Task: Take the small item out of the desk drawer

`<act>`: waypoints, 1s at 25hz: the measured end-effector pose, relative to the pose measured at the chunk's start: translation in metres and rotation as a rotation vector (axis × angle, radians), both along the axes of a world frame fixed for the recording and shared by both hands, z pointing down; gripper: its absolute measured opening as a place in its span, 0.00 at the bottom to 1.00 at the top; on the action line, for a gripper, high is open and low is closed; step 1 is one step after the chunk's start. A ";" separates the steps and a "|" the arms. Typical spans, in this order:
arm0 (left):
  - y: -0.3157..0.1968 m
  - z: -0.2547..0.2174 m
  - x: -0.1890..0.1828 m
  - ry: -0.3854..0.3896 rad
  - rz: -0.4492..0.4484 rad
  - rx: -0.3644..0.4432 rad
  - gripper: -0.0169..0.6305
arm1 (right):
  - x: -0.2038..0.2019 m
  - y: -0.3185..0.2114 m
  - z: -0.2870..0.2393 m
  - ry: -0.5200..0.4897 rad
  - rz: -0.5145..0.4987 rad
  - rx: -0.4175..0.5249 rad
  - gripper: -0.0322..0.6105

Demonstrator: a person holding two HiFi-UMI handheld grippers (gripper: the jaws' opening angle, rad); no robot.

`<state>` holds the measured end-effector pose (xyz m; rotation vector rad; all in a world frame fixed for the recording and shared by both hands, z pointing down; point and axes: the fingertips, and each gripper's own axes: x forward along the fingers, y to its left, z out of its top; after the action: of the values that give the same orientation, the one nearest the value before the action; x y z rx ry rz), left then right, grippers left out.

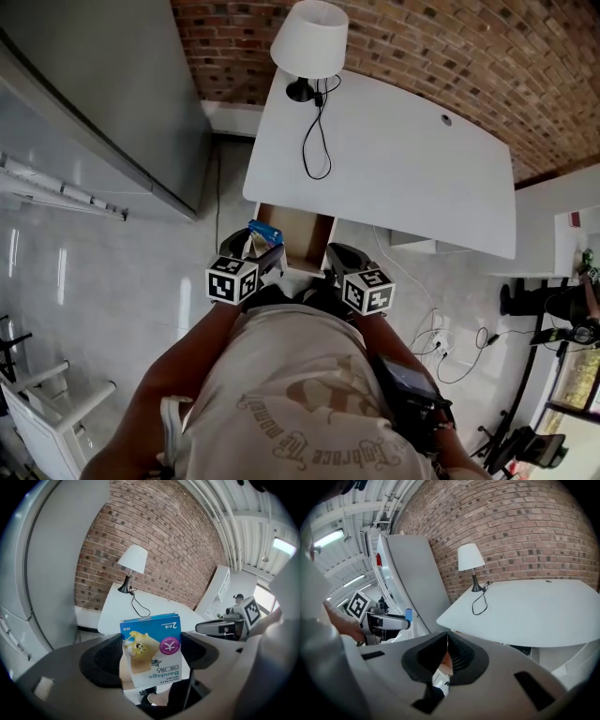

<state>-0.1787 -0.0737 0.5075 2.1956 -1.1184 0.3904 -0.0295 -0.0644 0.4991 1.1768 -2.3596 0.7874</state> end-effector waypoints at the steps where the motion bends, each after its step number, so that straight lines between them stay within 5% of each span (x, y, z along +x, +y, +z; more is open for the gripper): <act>1: -0.002 -0.004 0.001 0.002 0.003 0.012 0.62 | 0.001 -0.003 -0.003 -0.002 0.000 0.008 0.06; 25: 0.014 -0.070 -0.001 0.026 0.048 0.175 0.62 | -0.012 0.024 -0.065 -0.077 -0.066 0.194 0.06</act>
<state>-0.1796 -0.0592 0.4376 2.3769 -1.1250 0.2930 -0.0410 -0.0401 0.4344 1.1558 -2.5724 0.6029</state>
